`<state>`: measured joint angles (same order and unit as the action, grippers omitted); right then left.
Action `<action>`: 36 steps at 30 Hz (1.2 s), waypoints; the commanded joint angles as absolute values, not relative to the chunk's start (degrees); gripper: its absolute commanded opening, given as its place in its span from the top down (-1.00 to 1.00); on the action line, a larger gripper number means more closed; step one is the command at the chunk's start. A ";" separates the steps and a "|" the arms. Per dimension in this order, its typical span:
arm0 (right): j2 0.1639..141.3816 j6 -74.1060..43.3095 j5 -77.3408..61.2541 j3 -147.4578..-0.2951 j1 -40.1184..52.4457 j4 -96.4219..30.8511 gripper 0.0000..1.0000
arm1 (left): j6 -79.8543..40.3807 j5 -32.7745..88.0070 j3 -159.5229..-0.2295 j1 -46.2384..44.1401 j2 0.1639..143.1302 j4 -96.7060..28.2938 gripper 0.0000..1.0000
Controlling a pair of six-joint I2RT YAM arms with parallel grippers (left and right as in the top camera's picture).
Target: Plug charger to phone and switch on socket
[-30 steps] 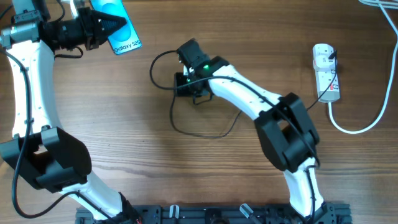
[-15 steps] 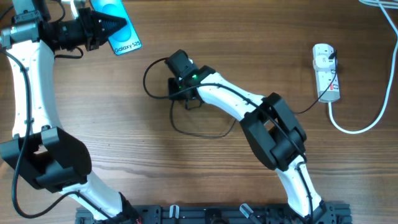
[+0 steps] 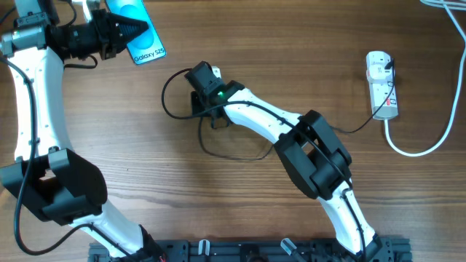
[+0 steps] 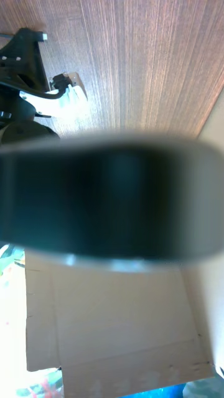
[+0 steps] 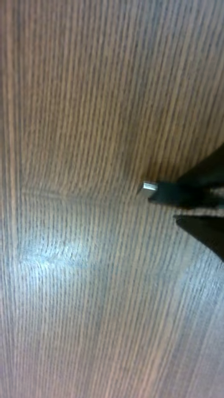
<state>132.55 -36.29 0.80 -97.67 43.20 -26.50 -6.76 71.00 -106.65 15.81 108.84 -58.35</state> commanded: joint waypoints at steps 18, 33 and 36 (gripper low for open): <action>131.50 -40.69 10.24 -99.24 43.07 -46.33 0.91 | -6.87 73.38 -106.85 15.88 107.68 -59.61 0.92; 132.09 -41.76 3.49 -97.14 42.02 -46.09 0.91 | -6.85 73.38 -106.85 15.88 107.68 -61.21 0.92; 132.60 -42.19 2.61 -97.14 42.04 -46.09 0.91 | -6.83 73.38 -106.85 15.88 107.68 -61.21 0.92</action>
